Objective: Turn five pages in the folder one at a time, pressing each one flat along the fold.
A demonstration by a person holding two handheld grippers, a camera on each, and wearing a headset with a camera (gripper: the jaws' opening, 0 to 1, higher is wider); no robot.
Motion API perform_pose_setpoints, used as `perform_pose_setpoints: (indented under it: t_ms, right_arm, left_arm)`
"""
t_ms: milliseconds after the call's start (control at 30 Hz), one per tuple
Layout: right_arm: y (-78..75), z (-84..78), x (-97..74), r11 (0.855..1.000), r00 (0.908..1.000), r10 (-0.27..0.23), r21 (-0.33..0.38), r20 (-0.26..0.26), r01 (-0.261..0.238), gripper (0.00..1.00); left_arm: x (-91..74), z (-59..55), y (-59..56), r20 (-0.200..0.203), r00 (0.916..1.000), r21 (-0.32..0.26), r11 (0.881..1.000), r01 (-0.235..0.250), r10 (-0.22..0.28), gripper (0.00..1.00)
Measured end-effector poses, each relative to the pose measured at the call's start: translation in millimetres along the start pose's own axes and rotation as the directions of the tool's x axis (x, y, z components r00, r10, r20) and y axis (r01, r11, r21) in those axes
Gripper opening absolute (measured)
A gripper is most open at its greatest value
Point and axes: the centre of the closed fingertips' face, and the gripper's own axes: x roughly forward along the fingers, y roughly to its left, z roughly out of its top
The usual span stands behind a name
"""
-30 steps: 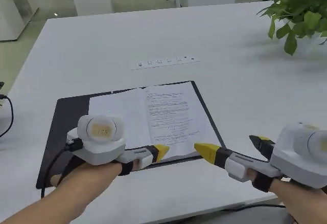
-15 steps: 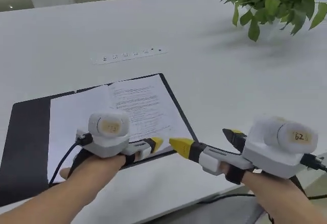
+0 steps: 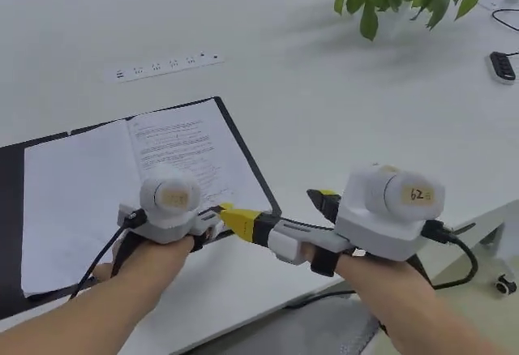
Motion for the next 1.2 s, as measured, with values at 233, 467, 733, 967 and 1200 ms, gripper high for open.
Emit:
perform_pose_setpoints:
  t_ms: [233, 467, 733, 967, 1200]
  right_arm:
    - [-2.3, 0.9, 4.3, 1.000, 0.9998, 0.015, 0.009, -0.016, -0.014, 0.92]
    - [-3.3, 6.2, 9.0, 0.999, 0.9996, 0.024, 0.030, -0.012, -0.024, 0.91]
    - [-5.6, 4.2, 15.7, 0.999, 0.9992, 0.029, 0.035, -0.029, -0.028, 0.91]
    - [-4.9, 1.7, 21.7, 0.999, 0.9983, 0.034, 0.031, -0.047, -0.032, 0.91]
    - [-4.9, -1.8, 25.8, 0.999, 0.9975, 0.034, 0.030, -0.063, -0.032, 0.91]
  left_arm:
    - [2.1, -4.8, 1.2, 0.028, 0.9990, 0.012, 0.999, -0.036, 0.035, 0.49]
    - [2.0, -5.8, 2.5, 0.072, 0.9967, 0.001, 0.999, -0.036, 0.036, 0.46]
    - [1.4, -5.6, 6.3, 0.113, 0.9929, -0.008, 0.999, -0.036, 0.037, 0.39]
    - [1.7, -6.2, 10.9, 0.124, 0.9909, -0.006, 0.999, -0.052, 0.052, 0.26]
    - [2.4, -4.9, 20.9, 0.120, 0.9909, 0.004, 0.998, -0.062, 0.061, 0.11]
